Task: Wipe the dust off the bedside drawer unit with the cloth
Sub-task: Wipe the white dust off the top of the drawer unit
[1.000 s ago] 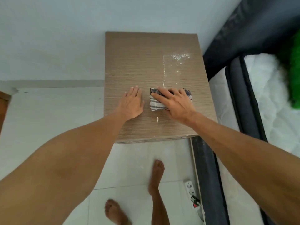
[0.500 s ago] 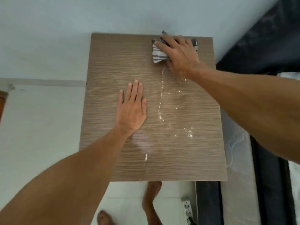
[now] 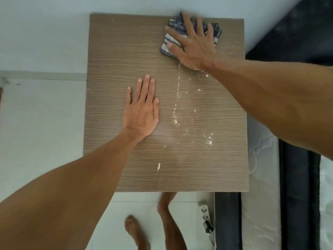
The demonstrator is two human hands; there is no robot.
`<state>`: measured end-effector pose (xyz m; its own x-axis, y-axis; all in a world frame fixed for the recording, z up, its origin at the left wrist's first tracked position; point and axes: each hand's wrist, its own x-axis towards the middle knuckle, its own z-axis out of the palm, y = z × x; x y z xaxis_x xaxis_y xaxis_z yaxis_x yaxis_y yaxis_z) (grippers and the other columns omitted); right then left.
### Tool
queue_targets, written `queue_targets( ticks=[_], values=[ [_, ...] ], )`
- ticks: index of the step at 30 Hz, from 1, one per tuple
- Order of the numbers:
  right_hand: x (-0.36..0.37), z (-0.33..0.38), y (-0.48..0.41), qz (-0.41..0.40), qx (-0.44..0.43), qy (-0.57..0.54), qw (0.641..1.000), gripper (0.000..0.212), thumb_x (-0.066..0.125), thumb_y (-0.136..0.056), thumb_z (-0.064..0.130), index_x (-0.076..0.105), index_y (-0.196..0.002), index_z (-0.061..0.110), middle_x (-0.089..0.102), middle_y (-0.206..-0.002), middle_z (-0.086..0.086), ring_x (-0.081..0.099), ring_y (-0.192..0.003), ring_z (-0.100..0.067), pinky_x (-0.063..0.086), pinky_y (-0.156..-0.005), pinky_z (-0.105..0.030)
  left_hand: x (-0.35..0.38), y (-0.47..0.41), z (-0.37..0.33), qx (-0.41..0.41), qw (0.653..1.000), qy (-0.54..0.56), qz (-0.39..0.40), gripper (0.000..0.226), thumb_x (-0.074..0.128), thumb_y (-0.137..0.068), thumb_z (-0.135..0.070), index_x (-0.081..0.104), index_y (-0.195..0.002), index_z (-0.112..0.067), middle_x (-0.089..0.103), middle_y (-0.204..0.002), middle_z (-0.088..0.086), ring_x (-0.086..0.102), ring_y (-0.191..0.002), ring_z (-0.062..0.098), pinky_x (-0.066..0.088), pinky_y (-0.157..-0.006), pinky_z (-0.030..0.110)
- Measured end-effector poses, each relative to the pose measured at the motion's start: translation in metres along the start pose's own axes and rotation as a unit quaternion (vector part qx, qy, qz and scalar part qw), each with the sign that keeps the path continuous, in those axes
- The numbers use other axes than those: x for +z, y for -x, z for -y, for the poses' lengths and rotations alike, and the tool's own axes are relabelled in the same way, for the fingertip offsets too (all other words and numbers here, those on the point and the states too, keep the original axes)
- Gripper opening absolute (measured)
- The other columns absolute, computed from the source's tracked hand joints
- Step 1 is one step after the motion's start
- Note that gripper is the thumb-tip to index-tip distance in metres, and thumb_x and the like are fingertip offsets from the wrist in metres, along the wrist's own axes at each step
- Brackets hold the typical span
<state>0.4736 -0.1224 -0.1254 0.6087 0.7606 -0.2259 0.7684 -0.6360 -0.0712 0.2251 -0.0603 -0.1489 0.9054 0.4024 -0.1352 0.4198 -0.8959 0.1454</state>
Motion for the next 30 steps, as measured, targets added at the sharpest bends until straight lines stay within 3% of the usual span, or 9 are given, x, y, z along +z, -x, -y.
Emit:
queue_targets(
  ticks=[12,24,30],
  values=[
    [0.035,0.058,0.119,-0.031,-0.016,0.006,0.999,0.06,0.008,-0.095,0.063,0.015,-0.152,0.047,0.009,-0.164,-0.008,0.015,-0.147,-0.038,0.015,-0.114,-0.058,-0.009,-0.003,0.016,0.042,0.996,0.077,0.005,0.053,0.019,-0.103,-0.024,0.012,-0.152,-0.004,0.009,-0.161,0.014,0.005,-0.15,0.029,0.004,-0.122,0.042],
    [0.075,0.139,0.26,-0.046,-0.064,0.009,0.997,0.055,0.027,-0.097,0.059,0.037,-0.147,0.039,0.034,-0.156,-0.007,0.033,-0.138,-0.035,0.025,-0.107,-0.053,-0.018,0.058,0.03,0.052,0.997,0.032,0.052,0.054,0.021,-0.103,-0.023,0.011,-0.152,-0.002,0.007,-0.161,0.015,0.008,-0.149,0.032,0.013,-0.119,0.05],
    [0.092,0.164,0.308,-0.091,-0.109,-0.013,0.99,0.045,0.042,-0.097,0.055,0.055,-0.134,0.033,0.052,-0.14,-0.005,0.051,-0.111,-0.031,0.036,-0.087,-0.046,-0.022,0.088,0.028,0.071,0.995,0.025,0.062,0.053,0.022,-0.103,-0.022,0.015,-0.151,0.0,0.01,-0.161,0.017,0.011,-0.148,0.034,0.017,-0.118,0.051]
  ],
)
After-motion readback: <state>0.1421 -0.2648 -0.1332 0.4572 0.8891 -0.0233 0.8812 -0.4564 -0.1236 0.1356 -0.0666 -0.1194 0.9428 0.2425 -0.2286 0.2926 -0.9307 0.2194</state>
